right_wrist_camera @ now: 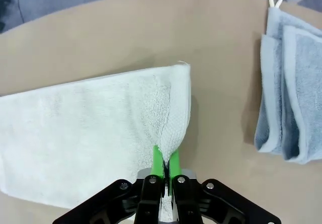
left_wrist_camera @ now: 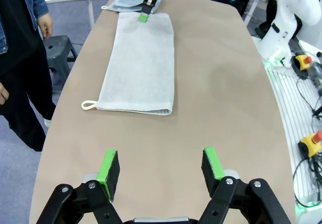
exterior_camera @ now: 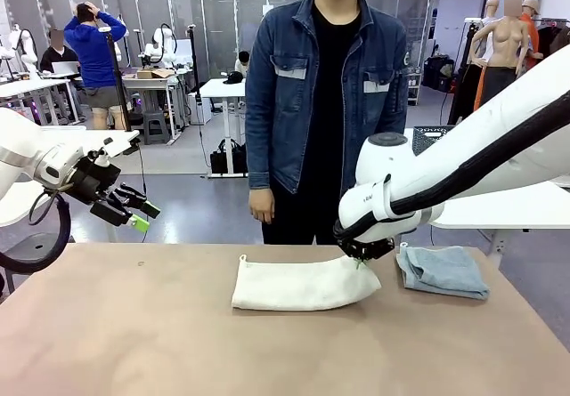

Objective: Fold the towels and place them in the basket.
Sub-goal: When a person lays out a Towel with hook on the table, fold it in half twice.

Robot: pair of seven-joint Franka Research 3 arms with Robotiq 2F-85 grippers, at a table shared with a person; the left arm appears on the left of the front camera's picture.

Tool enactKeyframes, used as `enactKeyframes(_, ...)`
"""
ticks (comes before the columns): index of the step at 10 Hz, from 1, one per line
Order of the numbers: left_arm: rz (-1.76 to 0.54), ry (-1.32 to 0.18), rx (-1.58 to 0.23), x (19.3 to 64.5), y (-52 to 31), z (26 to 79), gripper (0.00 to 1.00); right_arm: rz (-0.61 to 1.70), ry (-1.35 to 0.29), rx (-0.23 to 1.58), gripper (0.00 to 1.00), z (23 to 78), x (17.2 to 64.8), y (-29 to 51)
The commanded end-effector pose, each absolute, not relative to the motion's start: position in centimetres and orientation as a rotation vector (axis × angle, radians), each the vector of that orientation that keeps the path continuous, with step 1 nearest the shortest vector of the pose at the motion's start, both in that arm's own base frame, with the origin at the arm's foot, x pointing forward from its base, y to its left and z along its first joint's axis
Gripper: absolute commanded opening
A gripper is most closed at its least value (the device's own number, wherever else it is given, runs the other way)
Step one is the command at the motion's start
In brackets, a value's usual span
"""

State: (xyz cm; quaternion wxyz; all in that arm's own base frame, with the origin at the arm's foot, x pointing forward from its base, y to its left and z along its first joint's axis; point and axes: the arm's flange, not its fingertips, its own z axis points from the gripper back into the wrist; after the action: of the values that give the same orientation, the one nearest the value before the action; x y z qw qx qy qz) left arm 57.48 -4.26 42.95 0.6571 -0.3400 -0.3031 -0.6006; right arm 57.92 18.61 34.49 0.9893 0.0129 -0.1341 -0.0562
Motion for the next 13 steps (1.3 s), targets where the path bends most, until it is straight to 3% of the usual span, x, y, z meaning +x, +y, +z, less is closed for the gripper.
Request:
enactKeyframes(1,-1.363,-0.689,-0.769,57.4,-4.3,43.1,0.83,-0.092,-0.282,0.011,0.0,36.6,56.9,21.4)
enactKeyframes(5,-1.363,-0.689,-0.769,57.4,-4.3,43.1,0.83,-0.064,-0.281,0.001,0.0,39.3,56.1,29.0)
enactKeyframes(13,-1.363,-0.689,-0.769,57.4,-4.3,43.1,0.83,-0.139,-0.22,0.103,0.0,38.1,56.8,38.5)
